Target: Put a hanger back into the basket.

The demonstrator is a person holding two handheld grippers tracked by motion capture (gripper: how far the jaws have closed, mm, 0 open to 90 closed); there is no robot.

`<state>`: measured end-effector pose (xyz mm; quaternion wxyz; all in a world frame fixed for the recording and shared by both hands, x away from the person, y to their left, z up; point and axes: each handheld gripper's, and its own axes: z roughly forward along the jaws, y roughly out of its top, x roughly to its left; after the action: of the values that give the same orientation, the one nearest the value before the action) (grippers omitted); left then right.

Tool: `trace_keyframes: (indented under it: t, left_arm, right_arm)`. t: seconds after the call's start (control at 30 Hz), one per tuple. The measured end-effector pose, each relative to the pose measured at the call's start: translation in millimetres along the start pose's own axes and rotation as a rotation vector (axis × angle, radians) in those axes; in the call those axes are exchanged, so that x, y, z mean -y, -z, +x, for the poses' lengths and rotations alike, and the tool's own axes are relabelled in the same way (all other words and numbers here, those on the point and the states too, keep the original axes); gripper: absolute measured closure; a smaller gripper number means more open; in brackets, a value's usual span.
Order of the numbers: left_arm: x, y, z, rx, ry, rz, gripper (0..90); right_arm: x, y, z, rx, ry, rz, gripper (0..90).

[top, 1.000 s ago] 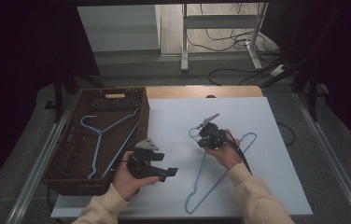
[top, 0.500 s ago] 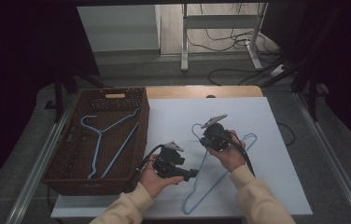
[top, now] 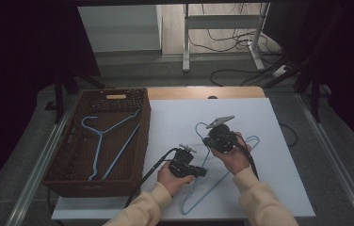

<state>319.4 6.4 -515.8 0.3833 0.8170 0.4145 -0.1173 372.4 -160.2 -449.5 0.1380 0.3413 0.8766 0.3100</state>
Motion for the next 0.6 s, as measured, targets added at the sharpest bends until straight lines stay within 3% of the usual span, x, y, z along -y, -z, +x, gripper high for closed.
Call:
trace_keyframes:
  t: [0.07,0.1,0.13,0.23,0.4,0.43,0.5,0.53,0.57,0.6]
  left_arm:
    - [-1.0,4.1,1.1,0.009,0.020,-0.010,83.2]
    - [-2.4,12.2,3.6,0.029,0.037,-0.026,86.1]
    - [-2.4,12.2,3.6,0.029,0.037,-0.026,86.2]
    - [-6.3,34.3,1.3,0.089,0.078,-0.073,86.3]
    - [-9.0,69.5,-5.3,0.139,0.075,-0.129,86.3]
    - [-9.0,69.5,-5.3,0.139,0.075,-0.129,86.3]
    - [-10.2,92.9,-9.7,0.178,0.068,-0.171,86.3]
    - [-10.2,92.9,-9.7,0.178,0.068,-0.171,86.2]
    - [-11.4,107.8,-14.3,0.182,0.049,-0.196,86.2]
    - [-11.4,107.8,-14.3,0.182,0.049,-0.196,86.2]
  right_arm:
    - [0.2,3.2,-1.7,-0.022,-0.013,-0.020,85.5]
    - [1.3,13.7,-5.0,-0.049,-0.037,-0.076,75.4]
    - [1.8,18.0,-6.1,-0.049,-0.038,-0.093,72.0]
    - [6.8,38.6,-11.7,-0.079,-0.071,-0.182,57.7]
    - [22.3,72.4,-20.7,-0.103,-0.116,-0.302,45.2]
    - [26.6,77.4,-22.6,-0.104,-0.117,-0.319,43.1]
    - [35.6,85.0,-26.1,-0.103,-0.120,-0.344,39.8]
    - [35.6,85.0,-26.1,-0.103,-0.120,-0.344,39.8]
    - [45.0,90.7,-29.7,-0.108,-0.128,-0.364,36.5]
    - [45.0,90.7,-29.7,-0.108,-0.128,-0.364,36.5]
